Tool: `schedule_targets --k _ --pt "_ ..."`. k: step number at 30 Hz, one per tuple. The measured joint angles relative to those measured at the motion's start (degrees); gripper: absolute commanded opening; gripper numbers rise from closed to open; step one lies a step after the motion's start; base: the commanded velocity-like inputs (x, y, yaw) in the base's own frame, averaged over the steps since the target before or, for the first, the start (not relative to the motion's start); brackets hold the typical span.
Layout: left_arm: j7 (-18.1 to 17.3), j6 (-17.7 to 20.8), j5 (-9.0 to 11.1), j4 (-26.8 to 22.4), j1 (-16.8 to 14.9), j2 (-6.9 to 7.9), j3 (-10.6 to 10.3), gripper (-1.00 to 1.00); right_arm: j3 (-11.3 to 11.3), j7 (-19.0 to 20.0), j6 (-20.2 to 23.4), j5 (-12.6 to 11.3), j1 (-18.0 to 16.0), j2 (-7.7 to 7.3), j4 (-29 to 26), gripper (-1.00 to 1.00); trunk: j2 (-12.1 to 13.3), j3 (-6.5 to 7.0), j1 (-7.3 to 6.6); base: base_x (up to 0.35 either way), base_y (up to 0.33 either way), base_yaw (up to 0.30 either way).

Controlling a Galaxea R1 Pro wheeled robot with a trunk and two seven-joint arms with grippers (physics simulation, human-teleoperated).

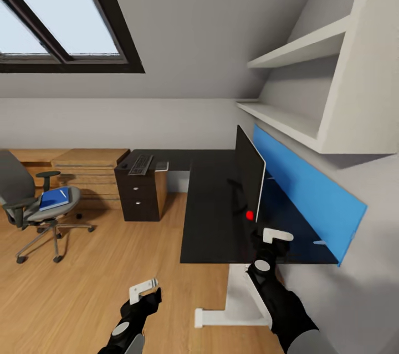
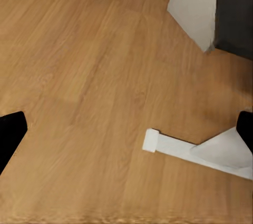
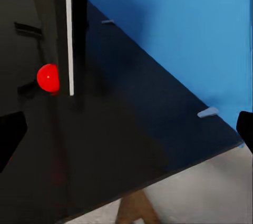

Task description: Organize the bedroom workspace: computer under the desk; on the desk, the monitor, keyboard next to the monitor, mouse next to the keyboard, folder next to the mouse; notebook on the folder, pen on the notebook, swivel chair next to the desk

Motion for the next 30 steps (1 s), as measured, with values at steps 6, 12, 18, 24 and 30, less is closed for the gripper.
schedule_targets --k 6,12,18,24,30 --pt "-0.15 -0.03 0.02 9.37 0.02 0.0 -0.06 1.0 0.17 0.01 -2.92 -0.04 5.01 0.08 3.35 1.0 0.0 -0.01 0.0 -0.335 0.145 0.0" --pt "-0.06 -0.41 -0.02 15.63 0.01 -0.09 -0.23 1.0 0.22 -0.11 -12.05 0.12 7.74 0.11 13.56 1.0 0.0 -0.01 0.0 -0.332 0.154 0.0" --pt "-0.14 -0.75 -0.12 22.83 -0.01 -0.11 -0.21 1.0 0.22 0.69 -25.12 0.21 8.18 1.58 29.91 1.0 0.0 0.0 -0.01 -0.216 0.239 0.0" --pt "-4.04 -7.27 -0.66 31.12 -0.01 -0.21 -0.37 1.0 -0.28 14.47 -38.19 0.16 8.21 2.34 43.9 1.0 -0.01 -0.01 -0.05 0.13 0.32 0.039" --pt "-4.24 -8.35 -0.69 33.79 -0.01 -0.45 -0.37 1.0 -0.3 18.1 -38.27 0.05 8.19 2.46 45.39 1.0 -0.01 -0.24 -0.06 0.166 0.305 0.231"
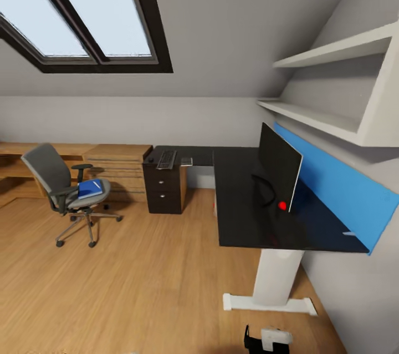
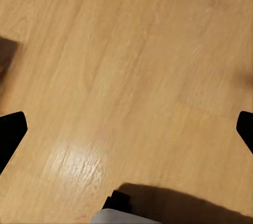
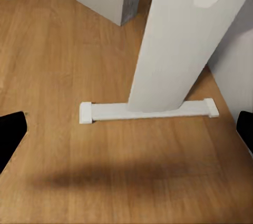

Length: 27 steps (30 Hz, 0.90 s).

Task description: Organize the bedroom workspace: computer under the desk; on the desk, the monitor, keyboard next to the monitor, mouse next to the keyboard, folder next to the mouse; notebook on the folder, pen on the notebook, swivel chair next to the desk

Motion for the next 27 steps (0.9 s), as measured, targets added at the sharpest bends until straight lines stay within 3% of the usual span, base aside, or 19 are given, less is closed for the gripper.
schedule_targets --k 10,20,21,27 --pt "-0.02 0.01 -0.03 0.05 0.01 -0.07 -0.08 1.0 -0.22 3.26 0.16 0.0 0.0 -0.07 0.01 1.0 -0.01 -0.64 0.0 0.229 0.275 0.199" --pt "-0.09 0.04 -0.1 0.05 0.0 -0.37 -0.38 1.0 0.04 3.87 -0.08 0.07 0.01 0.0 0.1 1.0 -0.02 -0.79 0.0 0.263 0.241 0.027" --pt "-0.13 0.04 -0.1 0.06 0.0 -0.41 -0.43 1.0 0.22 3.88 -0.06 0.2 0.01 0.82 0.29 1.0 -0.02 -0.79 0.0 0.271 0.233 0.0" --pt "-0.14 0.04 -0.1 0.06 0.0 -0.4 -0.43 1.0 0.14 3.97 -0.15 0.33 0.01 1.51 0.36 1.0 -0.02 -0.79 0.0 0.271 0.233 -0.012"
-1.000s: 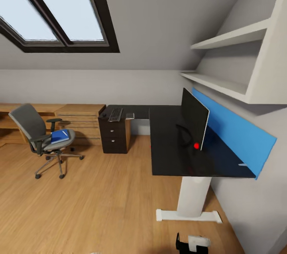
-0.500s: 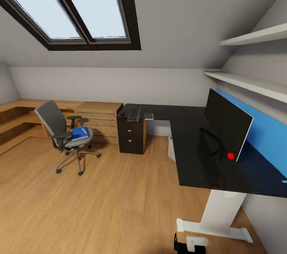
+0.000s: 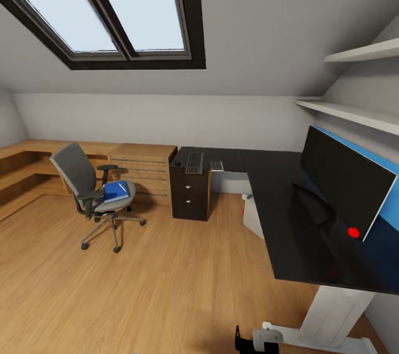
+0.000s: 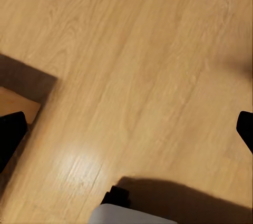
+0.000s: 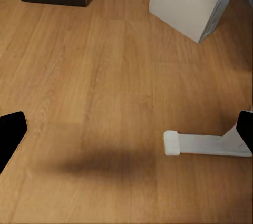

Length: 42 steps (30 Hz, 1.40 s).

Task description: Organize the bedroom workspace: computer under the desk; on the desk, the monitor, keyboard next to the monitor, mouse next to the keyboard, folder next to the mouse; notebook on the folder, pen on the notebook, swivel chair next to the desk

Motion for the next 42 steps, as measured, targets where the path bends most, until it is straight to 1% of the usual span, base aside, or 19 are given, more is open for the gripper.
schedule_targets --k 6,21,27,34,42 --pt "-0.01 -0.02 0.01 0.02 0.0 0.08 0.14 1.0 0.0 0.02 -0.02 0.05 0.01 0.03 -0.01 1.0 0.0 0.0 0.0 0.272 0.233 -0.172" --pt "-0.01 -0.04 0.01 0.02 0.0 0.07 0.17 1.0 0.0 0.2 -0.03 0.11 0.01 -0.04 0.08 1.0 0.0 -0.03 0.0 0.271 0.233 -0.245" --pt "0.0 -0.07 0.03 0.0 0.01 0.07 0.14 1.0 0.0 0.2 -0.04 0.13 0.0 0.01 0.12 1.0 0.0 -0.1 0.0 0.274 0.23 -0.064" --pt "-0.01 -0.08 0.02 0.0 0.02 0.07 0.09 1.0 0.0 0.21 -0.05 0.3 0.0 -0.28 0.18 1.0 0.0 -0.11 0.0 0.306 0.171 -0.005" --pt "-0.1 -0.17 -0.05 0.0 0.05 0.01 0.0 1.0 0.0 0.28 -0.14 0.38 0.0 -0.3 0.19 1.0 0.0 -0.11 0.0 0.327 0.037 0.0"
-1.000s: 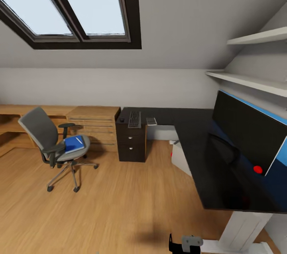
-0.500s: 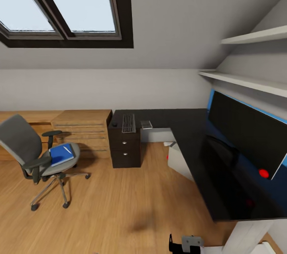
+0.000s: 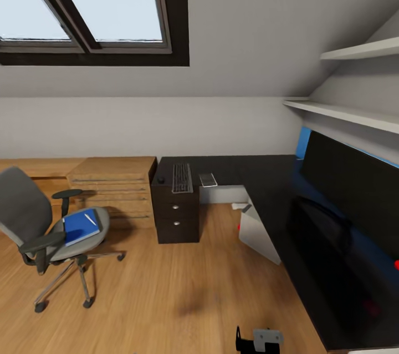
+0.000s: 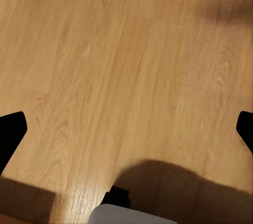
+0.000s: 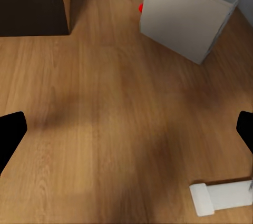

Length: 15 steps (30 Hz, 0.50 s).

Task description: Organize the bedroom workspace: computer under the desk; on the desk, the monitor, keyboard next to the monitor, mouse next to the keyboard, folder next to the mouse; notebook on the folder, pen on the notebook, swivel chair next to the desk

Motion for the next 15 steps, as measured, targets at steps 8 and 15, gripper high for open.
schedule_targets --k 8,15 --pt "-2.76 -0.02 0.09 0.0 0.0 0.06 0.05 1.0 0.06 0.0 -0.01 0.05 0.0 0.05 0.82 1.0 0.0 0.0 0.0 0.331 0.001 0.0" --pt "-3.36 -0.02 0.1 0.0 -0.04 0.06 0.08 1.0 0.09 0.0 -0.01 0.08 0.0 0.08 1.3 1.0 0.0 0.0 0.0 0.333 0.051 0.0"
